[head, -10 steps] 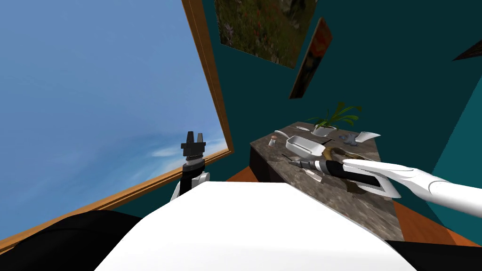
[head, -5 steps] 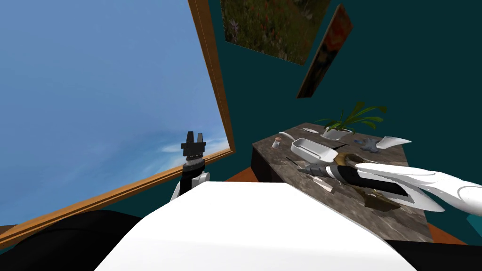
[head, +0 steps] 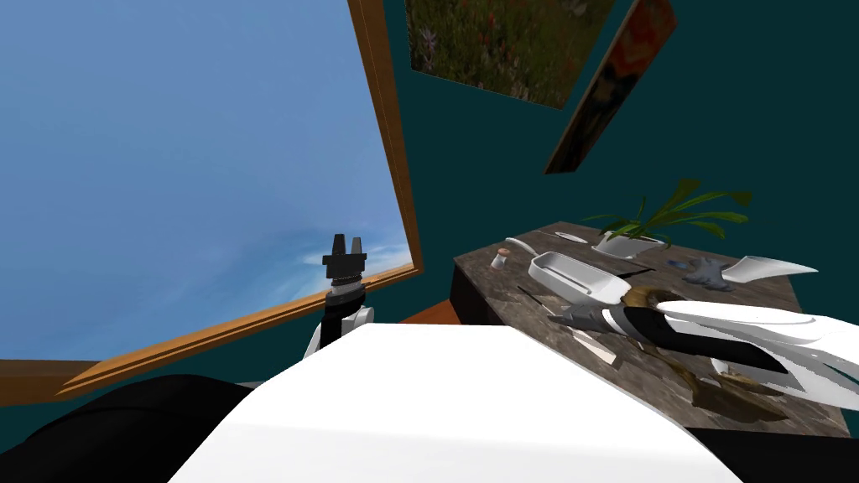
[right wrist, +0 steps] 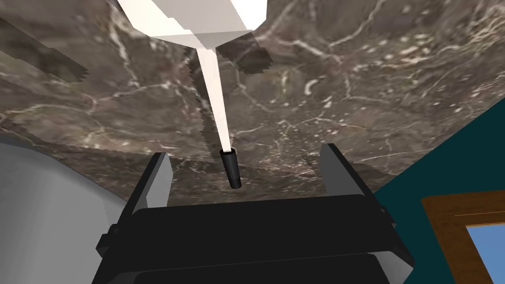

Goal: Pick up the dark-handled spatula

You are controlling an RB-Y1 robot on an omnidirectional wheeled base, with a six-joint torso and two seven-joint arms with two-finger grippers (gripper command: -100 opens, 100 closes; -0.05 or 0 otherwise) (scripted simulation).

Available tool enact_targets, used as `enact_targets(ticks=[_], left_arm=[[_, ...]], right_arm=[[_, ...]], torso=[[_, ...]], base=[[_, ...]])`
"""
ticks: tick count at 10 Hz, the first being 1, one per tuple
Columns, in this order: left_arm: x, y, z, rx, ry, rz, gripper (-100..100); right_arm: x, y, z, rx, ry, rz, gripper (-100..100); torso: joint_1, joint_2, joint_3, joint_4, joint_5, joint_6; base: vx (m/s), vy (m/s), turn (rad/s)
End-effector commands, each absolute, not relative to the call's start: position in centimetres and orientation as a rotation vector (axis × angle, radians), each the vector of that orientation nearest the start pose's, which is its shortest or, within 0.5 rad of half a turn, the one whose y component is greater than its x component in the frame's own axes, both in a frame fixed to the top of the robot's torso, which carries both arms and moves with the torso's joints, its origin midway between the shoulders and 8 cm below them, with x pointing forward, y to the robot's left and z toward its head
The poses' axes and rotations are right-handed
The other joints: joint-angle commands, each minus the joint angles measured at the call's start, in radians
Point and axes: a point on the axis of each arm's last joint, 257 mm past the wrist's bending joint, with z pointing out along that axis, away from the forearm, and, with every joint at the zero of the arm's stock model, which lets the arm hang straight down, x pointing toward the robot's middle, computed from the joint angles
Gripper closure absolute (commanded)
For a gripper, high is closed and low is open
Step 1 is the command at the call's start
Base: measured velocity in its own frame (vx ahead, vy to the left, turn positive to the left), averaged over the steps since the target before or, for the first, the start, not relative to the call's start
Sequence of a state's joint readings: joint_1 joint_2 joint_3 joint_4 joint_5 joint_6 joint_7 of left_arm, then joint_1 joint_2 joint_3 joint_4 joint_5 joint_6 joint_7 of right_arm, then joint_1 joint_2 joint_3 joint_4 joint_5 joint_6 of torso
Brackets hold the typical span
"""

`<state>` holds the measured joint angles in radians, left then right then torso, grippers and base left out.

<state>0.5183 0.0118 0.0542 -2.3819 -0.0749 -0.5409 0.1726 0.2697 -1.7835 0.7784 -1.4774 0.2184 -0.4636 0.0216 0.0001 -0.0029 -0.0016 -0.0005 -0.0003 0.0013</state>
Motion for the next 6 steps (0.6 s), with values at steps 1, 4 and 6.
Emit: enact_targets(ticks=[1, 4, 6], left_arm=[[31.3, 27.8, 7.0, -0.55, 0.546, -1.385, 0], [31.3, 27.8, 7.0, -0.55, 0.546, -1.385, 0], [31.3, 27.8, 7.0, -0.55, 0.546, -1.385, 0]], right_arm=[[21.0, -57.7, -32.6, -0.488, 2.727, 0.082, -100], [18.5, -58.7, -33.1, -0.505, 2.78, 0.07, -100], [19.1, -58.5, -33.2, -0.501, 2.767, 0.072, 0]], torso=[[0.0, 0.0, 0.0, 0.0, 0.0, 0.0], [0.0, 0.001, 0.001, 0.0, 0.0, 0.0], [0.001, 0.001, 0.001, 0.0, 0.0, 0.001]], base=[[0.031, -0.021, 0.125], [0.016, -0.012, 0.074], [0.004, -0.003, 0.013]])
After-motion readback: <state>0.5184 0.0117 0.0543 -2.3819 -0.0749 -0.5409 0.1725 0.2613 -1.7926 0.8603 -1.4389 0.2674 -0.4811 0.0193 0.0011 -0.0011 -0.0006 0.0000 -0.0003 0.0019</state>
